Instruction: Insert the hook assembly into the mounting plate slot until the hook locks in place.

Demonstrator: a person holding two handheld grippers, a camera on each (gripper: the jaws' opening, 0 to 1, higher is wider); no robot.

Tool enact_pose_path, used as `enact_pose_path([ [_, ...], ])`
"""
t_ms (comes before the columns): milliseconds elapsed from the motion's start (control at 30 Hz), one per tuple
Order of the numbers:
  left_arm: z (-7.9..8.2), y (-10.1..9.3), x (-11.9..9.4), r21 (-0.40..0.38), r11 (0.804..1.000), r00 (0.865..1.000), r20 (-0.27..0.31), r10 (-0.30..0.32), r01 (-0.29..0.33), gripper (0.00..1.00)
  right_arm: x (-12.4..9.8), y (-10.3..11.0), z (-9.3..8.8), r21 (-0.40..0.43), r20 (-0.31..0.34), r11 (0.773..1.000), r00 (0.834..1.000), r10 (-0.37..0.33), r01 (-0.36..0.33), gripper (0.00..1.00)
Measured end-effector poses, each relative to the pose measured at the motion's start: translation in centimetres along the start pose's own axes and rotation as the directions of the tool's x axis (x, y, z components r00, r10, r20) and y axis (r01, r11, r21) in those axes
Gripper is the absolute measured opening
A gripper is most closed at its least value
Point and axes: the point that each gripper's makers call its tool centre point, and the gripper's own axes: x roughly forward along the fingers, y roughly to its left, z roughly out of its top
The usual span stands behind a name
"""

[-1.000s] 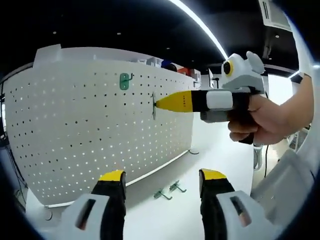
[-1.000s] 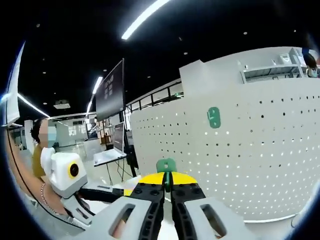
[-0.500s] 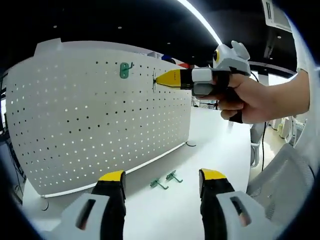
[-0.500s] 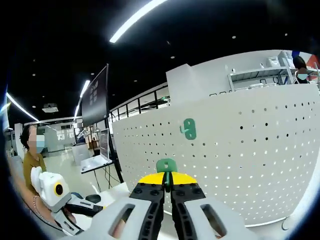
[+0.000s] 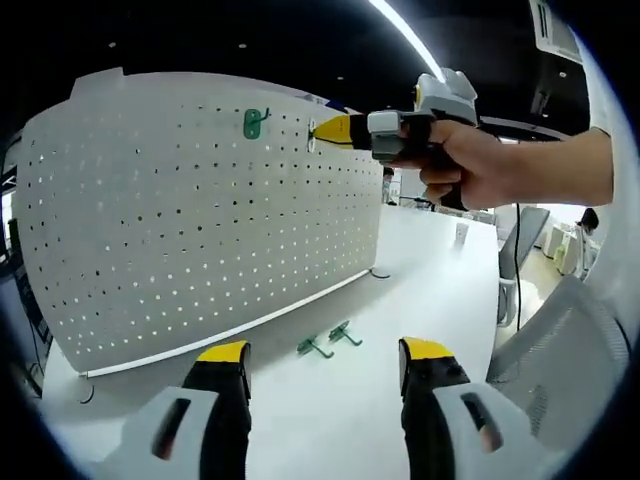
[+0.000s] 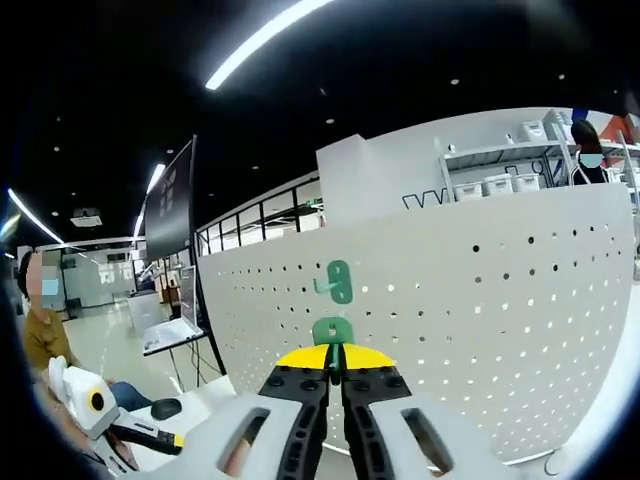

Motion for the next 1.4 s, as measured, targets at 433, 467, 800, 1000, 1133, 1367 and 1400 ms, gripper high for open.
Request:
enact_pose_path([
  [433, -1.8, -0.1, -0.6, 0.01, 1.0, 0.999, -0.041, -0.005, 0.006, 0.62, 0.7, -2.3, 1.7, 0.006, 0.027, 0.998, 0.998, -0.062, 0.061, 0.0],
  [467, -1.9, -0.2, -0.6, 0.011, 1.0, 0.999, -0.045, -0.007, 0.007, 0.62, 0.8, -2.4, 1.9, 0.005, 0.029, 0.998, 0.997, -0.065, 0.065, 0.0],
  [800, -2.8, -0.4, -1.1, 0.014, 1.0, 0.998, -0.064, -0.012, 0.013, 0.62, 1.8, -2.9, 3.0, -0.021, 0.048, 0.996, 0.995, -0.09, 0.091, 0.0],
  [1000, -2.9, -0.5, -1.2, 0.012, 1.0, 0.998, -0.065, -0.011, 0.012, 0.62, 2.5, -3.0, 3.6, -0.034, 0.061, 0.994, 0.993, -0.103, 0.105, 0.0],
  [1133, -3.0, -0.7, -1.4, 0.013, 1.0, 0.997, -0.07, -0.013, 0.014, 0.62, 3.0, -3.1, 4.0, -0.055, 0.072, 0.992, 0.991, -0.109, 0.113, 0.0],
  [1367, -2.9, -0.7, -1.5, 0.009, 1.0, 0.998, -0.066, -0.008, 0.008, 0.62, 3.4, -3.2, 4.3, -0.076, 0.082, 0.988, 0.989, -0.125, 0.131, 0.0],
  [1400, -3.0, -0.8, -1.5, 0.011, 1.0, 0.998, -0.068, -0.009, 0.009, 0.62, 3.5, -3.3, 4.2, -0.08, 0.078, 0.987, 0.988, -0.13, 0.137, 0.0],
])
